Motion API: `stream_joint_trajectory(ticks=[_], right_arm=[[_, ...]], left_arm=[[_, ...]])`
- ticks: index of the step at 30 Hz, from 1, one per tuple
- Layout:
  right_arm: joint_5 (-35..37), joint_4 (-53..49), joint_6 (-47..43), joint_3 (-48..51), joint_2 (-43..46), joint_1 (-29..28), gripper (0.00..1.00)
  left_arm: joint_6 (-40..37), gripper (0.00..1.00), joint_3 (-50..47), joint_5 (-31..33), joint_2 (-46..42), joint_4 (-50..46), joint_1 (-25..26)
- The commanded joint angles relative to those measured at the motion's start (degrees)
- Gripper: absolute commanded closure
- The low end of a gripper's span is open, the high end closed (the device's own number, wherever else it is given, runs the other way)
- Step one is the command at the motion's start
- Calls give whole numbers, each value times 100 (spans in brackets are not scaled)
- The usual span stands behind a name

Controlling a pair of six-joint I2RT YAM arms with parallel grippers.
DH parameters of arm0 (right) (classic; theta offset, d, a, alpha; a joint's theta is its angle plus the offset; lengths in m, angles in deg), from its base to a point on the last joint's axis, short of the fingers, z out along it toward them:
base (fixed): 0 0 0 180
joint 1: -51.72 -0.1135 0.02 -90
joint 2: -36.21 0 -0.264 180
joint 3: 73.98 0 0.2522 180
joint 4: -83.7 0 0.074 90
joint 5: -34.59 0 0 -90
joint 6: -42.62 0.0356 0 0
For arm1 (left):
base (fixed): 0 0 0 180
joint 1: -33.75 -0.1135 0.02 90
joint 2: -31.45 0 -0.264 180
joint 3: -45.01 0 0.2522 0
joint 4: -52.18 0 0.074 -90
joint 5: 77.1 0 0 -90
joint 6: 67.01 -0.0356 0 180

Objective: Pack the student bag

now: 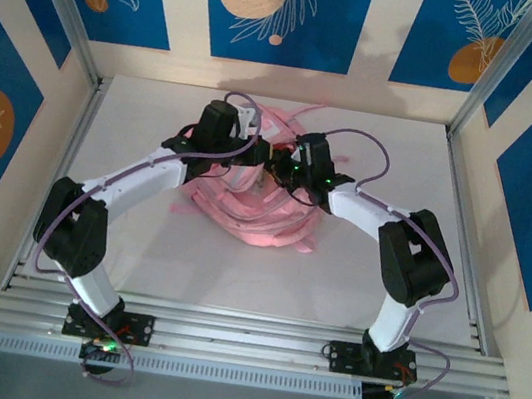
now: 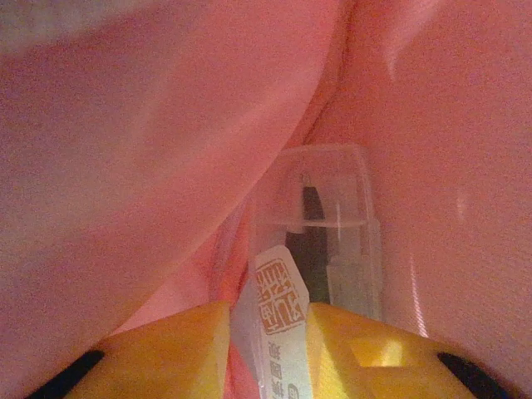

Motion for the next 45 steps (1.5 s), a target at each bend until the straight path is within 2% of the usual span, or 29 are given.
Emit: stream_joint_trajectory(ticks=[1,5,10,16,19,22,28,32,38,40,45], right_arm=[[-346,173,-284,51,144,-10,66],[-541,-438,-624,131,676,53,60],[-508,-1746,-1163,378,1436,33,53],[121,-2834,-1424,904,2134,27,47],[473,-2957,-1397,1171,2385,14,36],[480,-2805,-1304,1389,2428,-25,29],[338,-2270,-1060,1639,2078,-132,27],[278,-1944,-921,1754,1862,-140,26],[558,-1923,-873,1821,1699,-115,24],[578,-1864,-871,1838,1642,-89,24],[808,-1836,-914,1747,1486,96,24]], left_arm=[[44,86,94,-329,-173,589,123],[-48,67,41,-214,-219,522,74],[-138,43,-135,-35,-416,454,-66],[-379,31,-739,388,-898,180,-447],[-427,29,-1197,624,-1125,90,-723],[-389,28,-1573,634,-1227,108,-950],[-748,33,-1849,213,-978,387,-1070],[-910,36,-1979,191,-667,574,-1175],[-1091,39,-1950,113,-287,630,-1222],[-1082,44,-1987,-47,-176,747,-1221],[-674,66,-2134,-958,9,1215,-1214]])
